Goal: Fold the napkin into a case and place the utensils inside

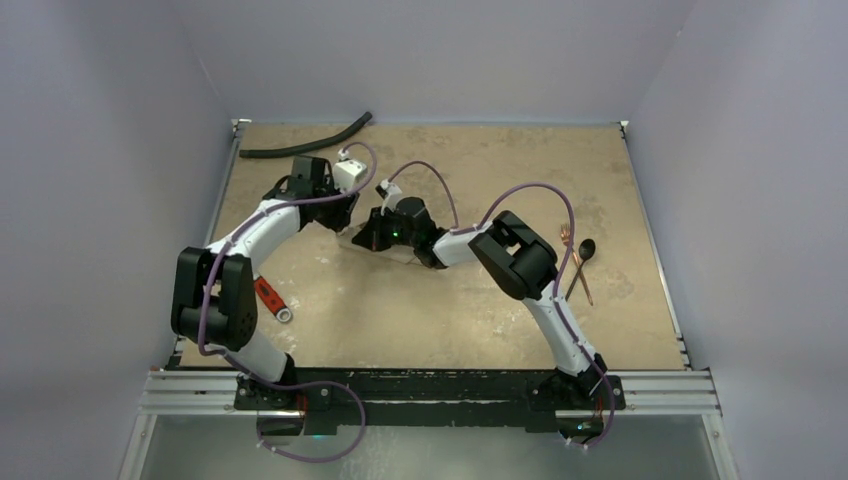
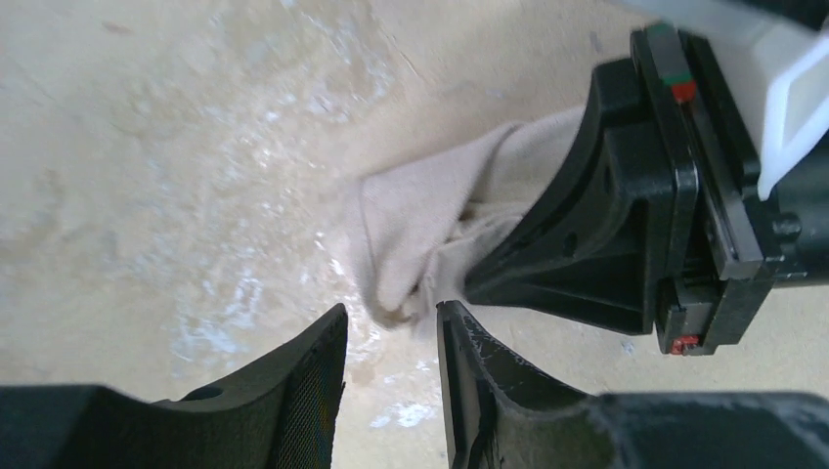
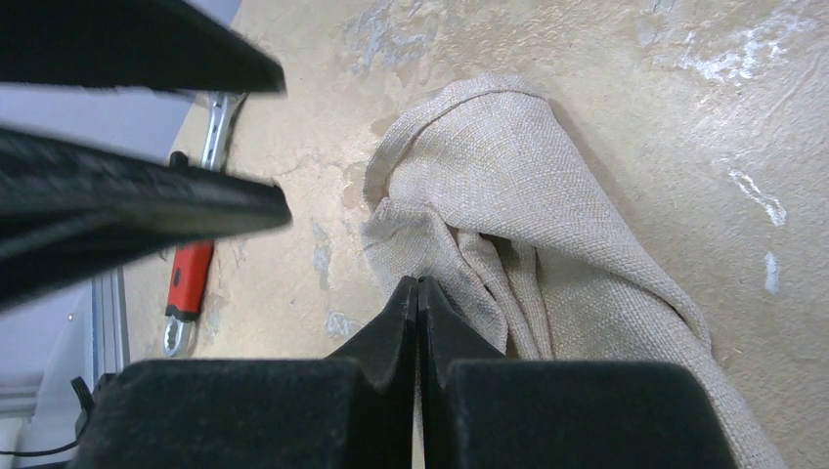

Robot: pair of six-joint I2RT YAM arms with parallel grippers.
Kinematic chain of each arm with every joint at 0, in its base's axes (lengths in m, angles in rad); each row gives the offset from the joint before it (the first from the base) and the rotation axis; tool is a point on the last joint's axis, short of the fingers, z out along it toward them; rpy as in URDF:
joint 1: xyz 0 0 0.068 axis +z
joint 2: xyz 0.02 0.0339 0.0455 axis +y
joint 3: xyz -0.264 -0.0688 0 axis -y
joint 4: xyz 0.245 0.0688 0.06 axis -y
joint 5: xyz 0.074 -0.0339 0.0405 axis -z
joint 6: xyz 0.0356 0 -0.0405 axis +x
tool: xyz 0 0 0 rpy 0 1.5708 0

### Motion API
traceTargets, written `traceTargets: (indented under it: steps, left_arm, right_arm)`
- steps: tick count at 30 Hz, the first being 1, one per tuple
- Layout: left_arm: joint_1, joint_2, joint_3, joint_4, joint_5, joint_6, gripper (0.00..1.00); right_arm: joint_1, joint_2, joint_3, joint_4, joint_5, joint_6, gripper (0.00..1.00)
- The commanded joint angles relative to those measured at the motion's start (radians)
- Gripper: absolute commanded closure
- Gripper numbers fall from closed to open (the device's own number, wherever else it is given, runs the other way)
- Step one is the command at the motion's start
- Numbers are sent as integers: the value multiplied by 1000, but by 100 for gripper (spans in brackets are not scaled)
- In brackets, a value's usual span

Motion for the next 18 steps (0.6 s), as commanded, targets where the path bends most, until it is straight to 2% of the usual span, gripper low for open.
traceTargets:
  steps: [1,9,18]
  left_arm:
    - [14,22,92,-14,6,88,62]
    - [-1,156,126,-11,103,167,69]
    - [-28,186,105,26,121,170,66]
  right_arm:
    - [-10,5,-40,6,22,-5,100]
    - [-15,-1,-71,50,-15,38,100]
    - [-19,-4,-120,130,-12,130,100]
